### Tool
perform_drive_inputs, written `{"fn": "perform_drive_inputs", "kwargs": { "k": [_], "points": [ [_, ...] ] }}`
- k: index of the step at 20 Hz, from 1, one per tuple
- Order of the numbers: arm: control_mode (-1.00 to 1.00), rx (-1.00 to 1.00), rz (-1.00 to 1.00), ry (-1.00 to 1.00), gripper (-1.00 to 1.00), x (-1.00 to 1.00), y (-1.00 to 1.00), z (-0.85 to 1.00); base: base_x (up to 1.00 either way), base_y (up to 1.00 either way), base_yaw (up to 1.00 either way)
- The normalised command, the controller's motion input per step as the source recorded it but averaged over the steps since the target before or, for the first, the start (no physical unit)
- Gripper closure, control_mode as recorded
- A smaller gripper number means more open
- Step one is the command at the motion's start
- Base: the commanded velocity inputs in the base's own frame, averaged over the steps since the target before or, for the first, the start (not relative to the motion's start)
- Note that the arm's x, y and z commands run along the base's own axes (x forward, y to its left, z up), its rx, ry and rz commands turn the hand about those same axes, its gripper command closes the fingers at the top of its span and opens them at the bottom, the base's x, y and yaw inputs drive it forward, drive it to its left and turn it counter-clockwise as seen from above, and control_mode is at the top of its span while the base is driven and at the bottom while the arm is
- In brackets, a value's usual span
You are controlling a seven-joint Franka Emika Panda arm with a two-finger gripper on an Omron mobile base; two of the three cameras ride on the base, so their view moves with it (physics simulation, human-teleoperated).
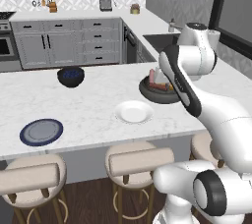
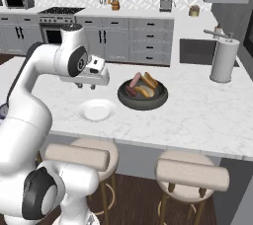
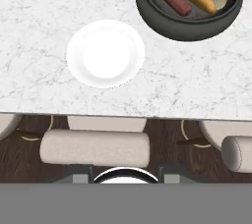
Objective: Place one bun and one sausage from the bowl on each plate.
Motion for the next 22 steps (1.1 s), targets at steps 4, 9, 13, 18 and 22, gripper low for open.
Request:
{"fn": "perform_drive_inputs", "kwargs": {
  "k": [4,9,13,18,22],
  "points": [
    [-1.00,0.01,0.00,0.00,-1.00,0.02,-0.12,-0.01,0.00,0.00,0.00],
    [-1.00,0.01,0.00,0.00,-1.00,0.02,-0.36,-0.15,0.00,0.00,0.00],
    [-1.00,0.00,0.00,0.00,-1.00,0.04,-0.35,-0.30,0.00,0.00,0.00],
    [-1.00,0.00,-0.01,0.03,-1.00,0.03,-0.55,-0.24,0.00,0.00,0.00],
    [-1.00,-0.04,-0.06,0.04,-1.00,0.22,-0.44,-0.35,0.00,0.00,0.00]
  ]
}}
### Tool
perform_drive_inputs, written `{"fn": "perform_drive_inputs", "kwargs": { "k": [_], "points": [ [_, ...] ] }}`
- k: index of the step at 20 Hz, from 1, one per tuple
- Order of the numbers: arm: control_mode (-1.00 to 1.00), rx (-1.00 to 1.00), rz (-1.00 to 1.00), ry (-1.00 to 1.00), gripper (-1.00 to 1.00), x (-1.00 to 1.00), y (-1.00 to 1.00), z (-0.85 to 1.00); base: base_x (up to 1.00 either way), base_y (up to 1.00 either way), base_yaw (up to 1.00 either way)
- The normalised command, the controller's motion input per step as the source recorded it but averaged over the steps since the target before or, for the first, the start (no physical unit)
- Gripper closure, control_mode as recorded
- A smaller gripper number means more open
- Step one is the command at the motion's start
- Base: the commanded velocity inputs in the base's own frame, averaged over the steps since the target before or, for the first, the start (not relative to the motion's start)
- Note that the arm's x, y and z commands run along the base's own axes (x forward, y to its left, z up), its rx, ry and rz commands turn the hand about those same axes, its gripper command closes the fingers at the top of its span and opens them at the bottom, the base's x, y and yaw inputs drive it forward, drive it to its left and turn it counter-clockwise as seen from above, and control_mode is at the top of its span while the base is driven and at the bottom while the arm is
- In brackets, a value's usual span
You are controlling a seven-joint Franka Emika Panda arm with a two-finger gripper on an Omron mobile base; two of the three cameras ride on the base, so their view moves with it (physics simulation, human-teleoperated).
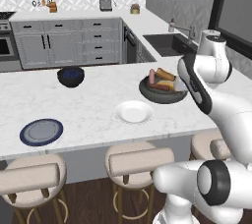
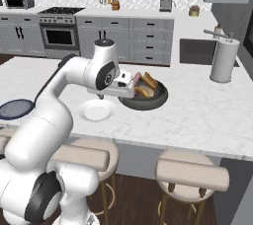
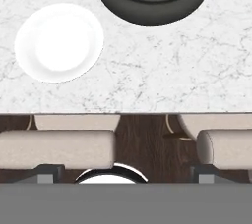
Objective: Place one bun and one sausage from the bowl on each plate.
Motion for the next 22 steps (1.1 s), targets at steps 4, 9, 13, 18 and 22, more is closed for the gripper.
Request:
{"fn": "perform_drive_inputs", "kwargs": {
  "k": [4,9,13,18,22],
  "points": [
    [-1.00,-0.08,-0.12,0.01,-1.00,0.38,-0.34,-0.45,0.00,0.00,0.00],
    [-1.00,-0.09,-0.08,0.03,-1.00,0.43,-0.17,-0.25,0.00,0.00,0.00],
    [-1.00,-0.02,0.00,0.00,-1.00,0.26,-0.07,-0.05,0.00,0.00,0.00],
    [-1.00,0.03,0.02,-0.01,-1.00,0.15,-0.08,0.04,0.00,0.00,0.00],
    [-1.00,0.04,0.00,0.00,-1.00,0.30,0.01,0.04,0.00,0.00,0.00]
  ]
}}
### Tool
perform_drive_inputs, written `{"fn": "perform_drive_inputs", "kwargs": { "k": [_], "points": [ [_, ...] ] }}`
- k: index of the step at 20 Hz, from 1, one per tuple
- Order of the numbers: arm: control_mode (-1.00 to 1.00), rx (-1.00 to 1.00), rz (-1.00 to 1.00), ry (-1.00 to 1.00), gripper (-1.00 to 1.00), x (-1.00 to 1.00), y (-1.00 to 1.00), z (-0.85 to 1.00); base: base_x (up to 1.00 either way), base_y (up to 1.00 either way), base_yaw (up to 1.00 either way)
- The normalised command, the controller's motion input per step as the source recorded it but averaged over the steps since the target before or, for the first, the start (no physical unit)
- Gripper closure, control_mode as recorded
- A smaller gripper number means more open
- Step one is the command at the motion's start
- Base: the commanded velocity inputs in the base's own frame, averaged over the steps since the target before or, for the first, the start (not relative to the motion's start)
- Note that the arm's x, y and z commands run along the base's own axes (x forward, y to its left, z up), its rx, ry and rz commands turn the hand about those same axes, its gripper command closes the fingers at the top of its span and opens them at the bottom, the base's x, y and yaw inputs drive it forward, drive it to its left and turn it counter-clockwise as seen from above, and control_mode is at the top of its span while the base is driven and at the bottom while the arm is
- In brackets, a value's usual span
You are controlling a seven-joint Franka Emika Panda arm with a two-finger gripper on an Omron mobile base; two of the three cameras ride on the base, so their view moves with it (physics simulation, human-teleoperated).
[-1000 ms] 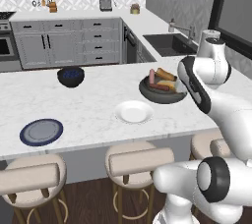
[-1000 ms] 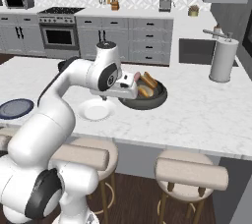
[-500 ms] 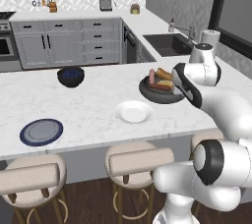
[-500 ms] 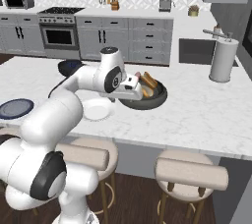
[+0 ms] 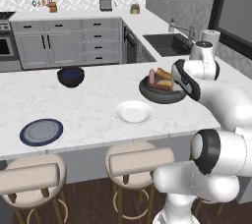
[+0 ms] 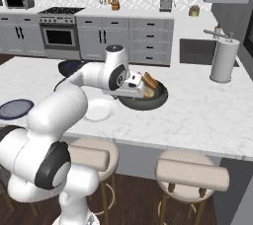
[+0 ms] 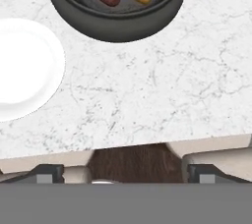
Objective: Place one bun and one sausage from the bowl on each plate.
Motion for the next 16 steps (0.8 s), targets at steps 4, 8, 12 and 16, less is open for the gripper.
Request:
{"fn": "perform_drive_inputs", "kwargs": {
  "k": [4,8,12,16],
  "points": [
    [-1.00,0.00,0.02,0.00,-1.00,0.50,0.01,0.00,0.00,0.00,0.00],
    [-1.00,0.00,0.01,0.00,-1.00,0.64,0.05,-0.02,0.00,0.00,0.00],
    [-1.00,0.00,0.05,0.00,-1.00,0.67,0.01,-0.21,0.00,0.00,0.00],
    [-1.00,0.00,0.06,0.00,-1.00,0.46,0.00,-0.14,0.00,0.00,0.00]
  ]
}}
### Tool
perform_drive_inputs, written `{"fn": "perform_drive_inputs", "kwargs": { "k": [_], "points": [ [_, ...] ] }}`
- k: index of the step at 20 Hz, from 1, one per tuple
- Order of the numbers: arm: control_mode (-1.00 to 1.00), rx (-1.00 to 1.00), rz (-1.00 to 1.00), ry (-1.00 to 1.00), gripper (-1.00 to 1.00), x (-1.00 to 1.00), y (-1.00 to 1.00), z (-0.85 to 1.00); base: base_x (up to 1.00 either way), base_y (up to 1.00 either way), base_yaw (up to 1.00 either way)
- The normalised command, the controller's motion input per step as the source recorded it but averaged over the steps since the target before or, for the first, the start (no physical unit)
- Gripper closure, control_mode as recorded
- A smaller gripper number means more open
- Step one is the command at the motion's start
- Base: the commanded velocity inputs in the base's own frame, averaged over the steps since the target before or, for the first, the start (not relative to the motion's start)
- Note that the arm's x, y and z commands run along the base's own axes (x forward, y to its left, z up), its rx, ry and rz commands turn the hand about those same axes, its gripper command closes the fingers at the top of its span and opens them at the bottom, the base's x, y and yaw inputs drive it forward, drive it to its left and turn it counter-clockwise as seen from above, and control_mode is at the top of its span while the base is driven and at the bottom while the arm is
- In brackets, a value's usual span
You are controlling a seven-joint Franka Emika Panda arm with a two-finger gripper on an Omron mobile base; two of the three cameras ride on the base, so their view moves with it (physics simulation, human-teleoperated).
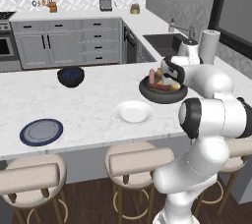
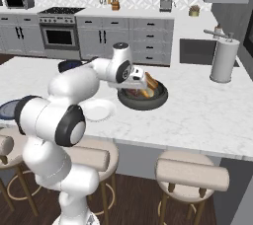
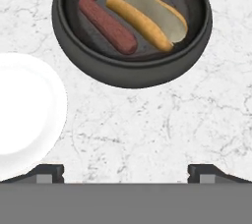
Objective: Place one bun and one sausage from the bowl on each plate.
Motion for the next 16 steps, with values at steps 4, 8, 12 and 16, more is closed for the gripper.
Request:
{"fn": "perform_drive_inputs", "kwargs": {
  "k": [4,8,12,16],
  "points": [
    [-1.00,0.00,0.01,0.00,-1.00,0.46,0.01,-0.17,0.00,0.00,0.00],
    [-1.00,0.00,0.03,-0.01,-1.00,0.43,0.00,-0.25,0.00,0.00,0.00],
    [-1.00,0.00,0.07,0.00,-1.00,0.47,0.01,-0.35,0.00,0.00,0.00],
    [-1.00,0.00,0.08,0.00,-1.00,0.48,0.00,-0.19,0.00,0.00,0.00]
  ]
}}
